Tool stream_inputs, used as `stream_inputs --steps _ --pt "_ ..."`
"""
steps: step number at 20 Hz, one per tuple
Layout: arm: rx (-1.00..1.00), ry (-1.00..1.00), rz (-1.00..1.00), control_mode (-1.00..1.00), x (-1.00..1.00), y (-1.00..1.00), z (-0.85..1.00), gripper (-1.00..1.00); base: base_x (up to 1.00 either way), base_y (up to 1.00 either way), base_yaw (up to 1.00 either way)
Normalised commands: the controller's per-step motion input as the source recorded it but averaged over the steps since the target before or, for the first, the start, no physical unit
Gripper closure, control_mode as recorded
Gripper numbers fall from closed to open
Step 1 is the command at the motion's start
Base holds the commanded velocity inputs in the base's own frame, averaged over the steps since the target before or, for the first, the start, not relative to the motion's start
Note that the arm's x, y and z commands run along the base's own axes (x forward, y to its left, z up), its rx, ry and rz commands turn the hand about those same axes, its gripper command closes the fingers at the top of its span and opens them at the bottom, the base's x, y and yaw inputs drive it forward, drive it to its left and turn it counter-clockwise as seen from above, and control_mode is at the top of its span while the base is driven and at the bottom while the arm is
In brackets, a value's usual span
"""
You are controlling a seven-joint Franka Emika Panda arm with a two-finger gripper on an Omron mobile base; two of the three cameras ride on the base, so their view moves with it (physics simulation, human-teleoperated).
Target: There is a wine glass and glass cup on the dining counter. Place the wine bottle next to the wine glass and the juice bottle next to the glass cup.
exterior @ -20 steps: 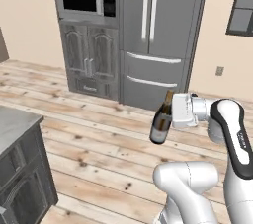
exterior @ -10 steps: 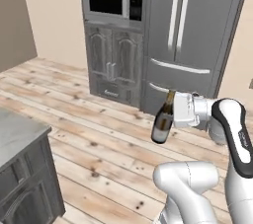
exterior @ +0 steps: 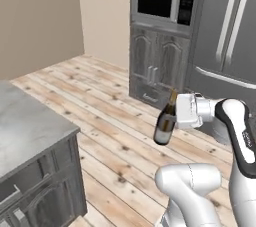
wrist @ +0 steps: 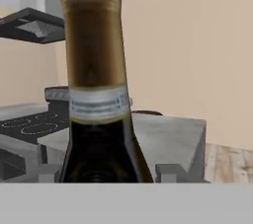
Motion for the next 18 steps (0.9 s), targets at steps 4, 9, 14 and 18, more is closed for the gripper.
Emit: stream_inputs --steps 4,9,14,18 --pt "0.0 0.0 0.0 1.0 0.0 0.0 0.0 1.0 0.86 -0.07 0.13" --pt "0.0 0.0 0.0 1.0 0.0 0.0 0.0 1.0 0.89 -0.23 0.03" --pt "0.0 0.0 0.0 1.0 0.0 0.0 0.0 1.0 0.76 -0.18 0.22" --pt "0.0 0.0 0.0 1.0 0.0 0.0 0.0 1.0 0.59 -0.14 0.44"
